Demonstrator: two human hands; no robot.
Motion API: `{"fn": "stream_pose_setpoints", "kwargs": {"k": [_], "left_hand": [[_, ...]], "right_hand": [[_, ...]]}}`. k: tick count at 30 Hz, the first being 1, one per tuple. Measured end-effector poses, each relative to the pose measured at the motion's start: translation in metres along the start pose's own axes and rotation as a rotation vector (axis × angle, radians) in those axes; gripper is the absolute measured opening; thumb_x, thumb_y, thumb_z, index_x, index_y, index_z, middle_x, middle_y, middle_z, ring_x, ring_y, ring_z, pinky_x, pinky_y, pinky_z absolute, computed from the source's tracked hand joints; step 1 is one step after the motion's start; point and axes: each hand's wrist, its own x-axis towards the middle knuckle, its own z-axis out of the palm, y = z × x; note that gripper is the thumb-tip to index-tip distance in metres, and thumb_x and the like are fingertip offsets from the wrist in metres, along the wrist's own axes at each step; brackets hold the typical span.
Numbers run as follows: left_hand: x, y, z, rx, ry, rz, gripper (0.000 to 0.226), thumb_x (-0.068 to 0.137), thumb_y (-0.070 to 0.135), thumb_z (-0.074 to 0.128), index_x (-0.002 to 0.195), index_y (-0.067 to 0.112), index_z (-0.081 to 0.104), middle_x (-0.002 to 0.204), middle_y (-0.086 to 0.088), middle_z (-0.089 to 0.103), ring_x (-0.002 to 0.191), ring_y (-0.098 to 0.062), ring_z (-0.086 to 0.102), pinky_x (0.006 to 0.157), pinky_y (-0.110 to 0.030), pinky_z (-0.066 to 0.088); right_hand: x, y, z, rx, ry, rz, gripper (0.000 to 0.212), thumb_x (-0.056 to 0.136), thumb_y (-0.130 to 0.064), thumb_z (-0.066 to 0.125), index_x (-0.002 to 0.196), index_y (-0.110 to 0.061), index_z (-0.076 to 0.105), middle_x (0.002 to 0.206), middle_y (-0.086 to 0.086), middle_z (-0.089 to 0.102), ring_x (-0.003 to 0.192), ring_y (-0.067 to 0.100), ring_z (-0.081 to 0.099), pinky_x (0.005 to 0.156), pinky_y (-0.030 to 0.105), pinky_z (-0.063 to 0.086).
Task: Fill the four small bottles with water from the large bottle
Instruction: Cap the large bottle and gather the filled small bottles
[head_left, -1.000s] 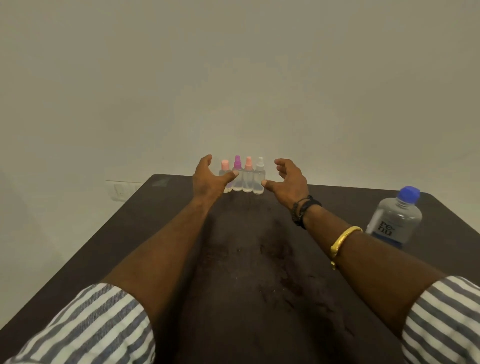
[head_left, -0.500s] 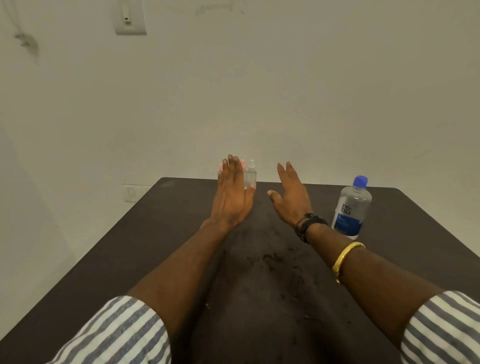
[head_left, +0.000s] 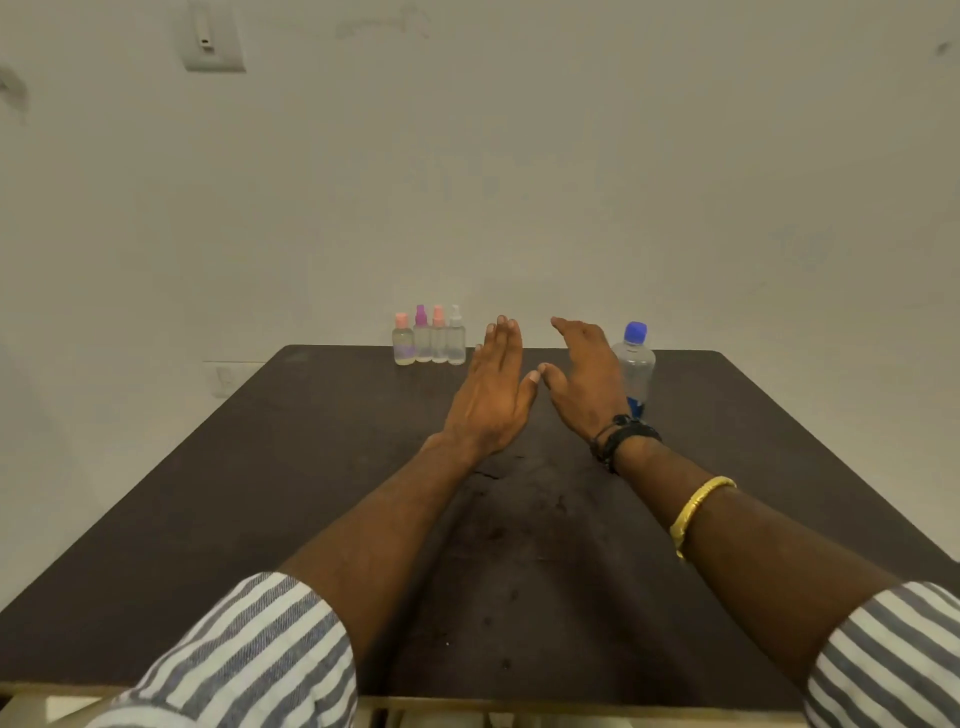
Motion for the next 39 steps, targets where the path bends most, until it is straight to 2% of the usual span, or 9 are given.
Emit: {"fn": "stream_pose_setpoints", "kwargs": {"k": [4, 8, 12, 16, 20, 25, 29, 34, 39], "left_hand": [[0.003, 0.024, 0.011, -0.041, -0.036, 0.044, 0.066, 0.11, 0.032, 0.03, 0.161, 0.004, -0.001, 0.17, -0.013, -0.005, 0.158, -0.024, -0.008, 0.129, -0.043, 0.002], [0.008, 0.044, 0.023, -0.104, -0.088, 0.046, 0.062, 0.111, 0.03, 0.029, 0.161, 0.005, 0.001, 0.17, -0.012, -0.002, 0.158, -0.022, -0.004, 0.129, -0.04, 0.003], [0.012, 0.061, 0.034, -0.216, -0.13, -0.008, 0.06, 0.112, 0.031, 0.028, 0.162, 0.007, 0.005, 0.171, -0.01, 0.005, 0.158, -0.021, 0.004, 0.129, -0.04, 0.008], [0.018, 0.074, 0.041, -0.341, -0.124, -0.099, 0.061, 0.11, 0.037, 0.032, 0.162, 0.01, 0.013, 0.165, -0.016, 0.028, 0.151, -0.029, 0.031, 0.121, -0.037, 0.028], [0.025, 0.078, 0.052, -0.458, -0.106, -0.206, 0.061, 0.11, 0.038, 0.034, 0.162, 0.012, 0.015, 0.152, -0.021, 0.047, 0.139, -0.032, 0.048, 0.115, -0.039, 0.039], [0.032, 0.077, 0.068, -0.593, -0.1, -0.273, 0.06, 0.111, 0.035, 0.034, 0.162, 0.011, 0.016, 0.161, -0.014, 0.038, 0.146, -0.027, 0.041, 0.12, -0.037, 0.034], [0.036, 0.076, 0.079, -0.617, -0.093, -0.307, 0.058, 0.111, 0.034, 0.035, 0.161, 0.009, 0.019, 0.155, -0.015, 0.045, 0.141, -0.027, 0.046, 0.116, -0.034, 0.037], [0.036, 0.077, 0.095, -0.651, -0.005, -0.239, 0.032, 0.11, 0.025, 0.036, 0.133, 0.011, 0.054, 0.116, -0.011, 0.068, 0.102, -0.023, 0.066, 0.094, -0.044, 0.057], [0.046, 0.081, 0.102, -0.685, 0.028, -0.223, 0.033, 0.11, 0.023, 0.037, 0.138, 0.014, 0.052, 0.119, -0.005, 0.067, 0.103, -0.015, 0.066, 0.087, -0.022, 0.056]], "right_hand": [[-0.006, 0.014, -0.02, -0.002, 0.069, 0.037, 0.052, 0.09, -0.018, 0.069, 0.139, -0.015, 0.055, 0.128, 0.006, 0.059, 0.109, 0.02, 0.06, 0.098, 0.036, 0.05], [-0.01, 0.025, -0.036, -0.025, 0.135, 0.118, 0.045, 0.089, -0.025, 0.07, 0.133, -0.02, 0.058, 0.105, -0.005, 0.061, 0.087, 0.011, 0.06, 0.082, 0.031, 0.053], [-0.014, 0.039, -0.043, -0.044, 0.179, 0.205, 0.039, 0.09, -0.026, 0.068, 0.128, -0.018, 0.06, 0.106, 0.0, 0.063, 0.09, 0.015, 0.061, 0.084, 0.035, 0.054], [-0.017, 0.052, -0.046, -0.065, 0.217, 0.297, 0.035, 0.087, -0.029, 0.069, 0.119, -0.019, 0.058, 0.113, 0.005, 0.06, 0.094, 0.019, 0.061, 0.084, 0.04, 0.055], [-0.018, 0.062, -0.043, -0.057, 0.237, 0.387, 0.046, 0.083, -0.033, 0.078, 0.118, -0.021, 0.051, 0.119, 0.006, 0.053, 0.096, 0.022, 0.061, 0.085, 0.04, 0.057], [-0.018, 0.074, -0.038, -0.019, 0.215, 0.445, 0.058, 0.083, -0.034, 0.08, 0.13, -0.018, 0.048, 0.127, 0.007, 0.056, 0.109, 0.024, 0.061, 0.091, 0.038, 0.055], [-0.02, 0.084, -0.032, 0.03, 0.192, 0.437, 0.056, 0.084, -0.036, 0.077, 0.13, -0.019, 0.05, 0.123, 0.006, 0.063, 0.11, 0.025, 0.062, 0.092, 0.044, 0.057], [-0.021, 0.088, -0.031, 0.074, 0.214, 0.412, 0.054, 0.085, -0.039, 0.076, 0.13, -0.02, 0.053, 0.12, 0.003, 0.066, 0.107, 0.021, 0.063, 0.092, 0.041, 0.057], [-0.013, 0.094, -0.033, 0.121, 0.232, 0.41, 0.054, 0.087, -0.034, 0.076, 0.133, -0.019, 0.052, 0.126, 0.004, 0.065, 0.112, 0.022, 0.063, 0.097, 0.042, 0.055]]}}
